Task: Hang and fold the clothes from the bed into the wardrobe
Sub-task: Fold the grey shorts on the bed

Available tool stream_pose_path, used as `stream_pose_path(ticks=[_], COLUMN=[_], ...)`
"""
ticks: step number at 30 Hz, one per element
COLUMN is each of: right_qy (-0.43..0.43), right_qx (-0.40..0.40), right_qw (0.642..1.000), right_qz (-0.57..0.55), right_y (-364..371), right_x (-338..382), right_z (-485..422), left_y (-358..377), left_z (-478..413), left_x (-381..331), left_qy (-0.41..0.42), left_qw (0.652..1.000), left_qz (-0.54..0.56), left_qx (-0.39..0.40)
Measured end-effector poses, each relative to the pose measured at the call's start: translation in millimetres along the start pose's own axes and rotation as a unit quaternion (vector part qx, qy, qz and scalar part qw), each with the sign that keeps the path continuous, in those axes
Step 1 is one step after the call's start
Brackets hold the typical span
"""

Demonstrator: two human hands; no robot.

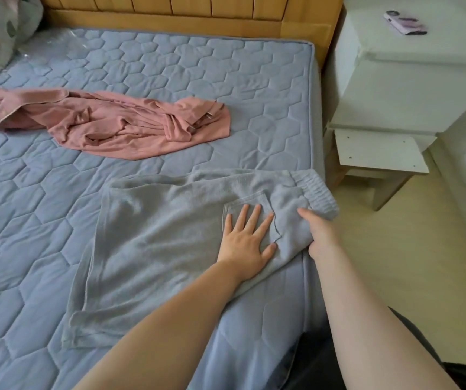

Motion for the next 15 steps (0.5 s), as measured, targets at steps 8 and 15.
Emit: stream_pose_path(ticks=[8,15], right_qy=[-0.139,-0.522], right_qx=[-0.142,0.014], right_qw=[0.980,0.846], right_qz=[0.011,0.105], right_y=[-13.7,1.7], right_x=[20.0,26.1], right_z=[22.4,109.8], left_y=[-17.7,-63.8], left_z=[-15.0,2.1], left_x=[-7.8,53.2], left_qy=[-0.004,-0.382], left_qw=[0.983,0.553], left_qz=[0.160,0.740], left_qx=[0.086,0.011])
Point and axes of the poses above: each hand's wrist, its own z-axis away from the middle knuckle, its own y-axis out of the palm, x = y × z, the point moved 3 cm from there along -z, towards the middle knuckle, and after that the axes turned 11 degrees about -x, right-handed, at the moved point
